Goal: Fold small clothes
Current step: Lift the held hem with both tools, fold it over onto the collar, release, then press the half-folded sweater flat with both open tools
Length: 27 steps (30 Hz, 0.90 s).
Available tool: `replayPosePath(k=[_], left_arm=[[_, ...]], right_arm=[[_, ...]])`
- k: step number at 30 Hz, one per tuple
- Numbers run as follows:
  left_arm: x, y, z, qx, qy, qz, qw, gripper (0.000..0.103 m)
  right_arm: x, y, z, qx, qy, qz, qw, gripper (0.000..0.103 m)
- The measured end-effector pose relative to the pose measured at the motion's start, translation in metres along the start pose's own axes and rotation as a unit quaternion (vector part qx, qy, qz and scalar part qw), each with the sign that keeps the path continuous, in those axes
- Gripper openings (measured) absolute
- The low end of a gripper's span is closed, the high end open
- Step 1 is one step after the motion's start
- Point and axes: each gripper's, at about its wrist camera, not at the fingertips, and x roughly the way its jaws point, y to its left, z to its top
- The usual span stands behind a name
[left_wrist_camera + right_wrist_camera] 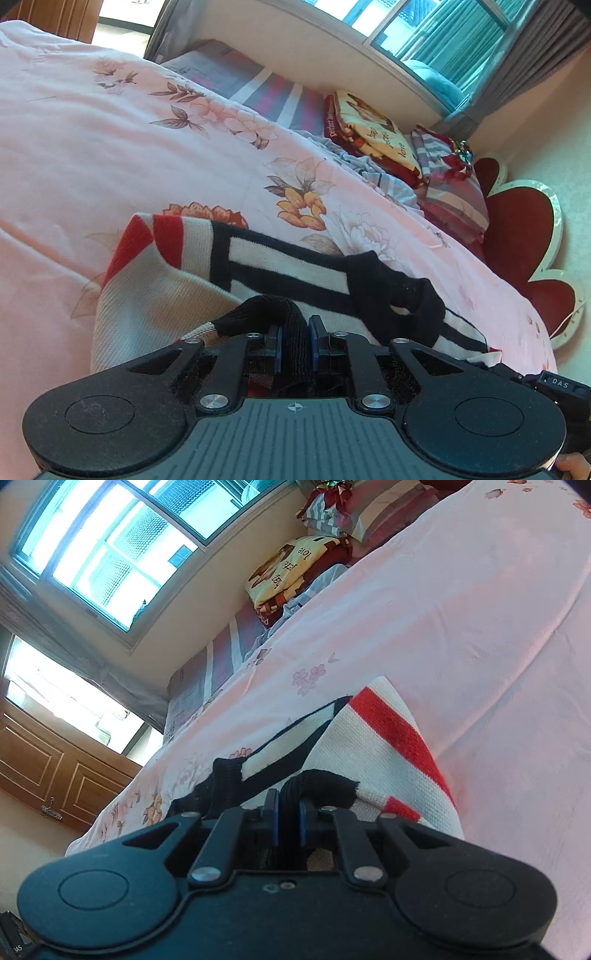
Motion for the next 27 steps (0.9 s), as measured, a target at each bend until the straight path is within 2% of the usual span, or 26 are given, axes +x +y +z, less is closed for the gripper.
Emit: replayPosePath(k=[2, 4, 5, 6, 7, 8, 11, 13, 15, 18, 21, 24, 27], left_arm=[[0.003, -0.002, 0.005, 0.0, 0.006, -0.006, 1.0, 0.026], [0.003, -0.003, 0.007, -0.008, 0.0, -0.019, 0.9998, 0.061], [-0.001, -0.004, 0.008, -0.007, -0.013, -0.016, 0.9998, 0.072], [-0.007, -0.005, 0.008, -0.002, -0.034, -0.007, 0.9994, 0.09], [-0.013, -0.007, 0.009, 0.004, -0.054, 0.007, 0.9985, 0.097], [-0.018, -0.007, 0.01, 0.01, -0.067, 0.013, 0.9976, 0.098], [-0.021, -0.007, 0.01, 0.033, -0.063, 0.02, 0.9973, 0.097], [-0.023, -0.012, 0.003, 0.078, -0.061, 0.028, 0.9947, 0.095], [-0.019, -0.022, -0.01, 0.133, -0.045, 0.036, 0.9894, 0.09], [-0.01, -0.038, -0.032, 0.189, -0.015, 0.025, 0.9816, 0.079], [0.0, -0.049, -0.048, 0.235, -0.032, 0.059, 0.9696, 0.079], [0.006, -0.047, -0.042, 0.229, -0.048, 0.074, 0.9693, 0.079], [0.011, -0.05, -0.041, 0.242, -0.06, 0.091, 0.9642, 0.079]], right_arm=[[0.004, 0.0, 0.002, 0.007, -0.005, -0.003, 1.0, 0.021], [0.006, 0.002, 0.006, 0.002, -0.019, -0.001, 1.0, 0.042], [0.006, 0.005, 0.01, -0.007, -0.027, -0.005, 1.0, 0.048], [0.004, 0.008, 0.011, -0.017, -0.037, -0.013, 0.999, 0.062], [0.002, 0.013, 0.013, -0.033, -0.046, -0.018, 0.998, 0.068], [0.001, 0.017, 0.015, -0.048, -0.05, -0.019, 0.997, 0.067], [-0.011, 0.03, 0.013, -0.106, -0.081, -0.042, 0.99, 0.048], [-0.018, 0.041, 0.005, -0.163, -0.102, -0.06, 0.979, 0.039], [-0.013, 0.052, -0.006, -0.224, -0.082, -0.064, 0.969, 0.034], [0.002, 0.066, -0.027, -0.285, -0.041, -0.066, 0.956, 0.032], [0.02, 0.077, -0.049, -0.331, -0.007, -0.072, 0.941, 0.026], [0.04, 0.075, -0.053, -0.357, -0.009, -0.109, 0.928, 0.026], [0.047, 0.071, -0.045, -0.348, -0.023, -0.113, 0.93, 0.026]])
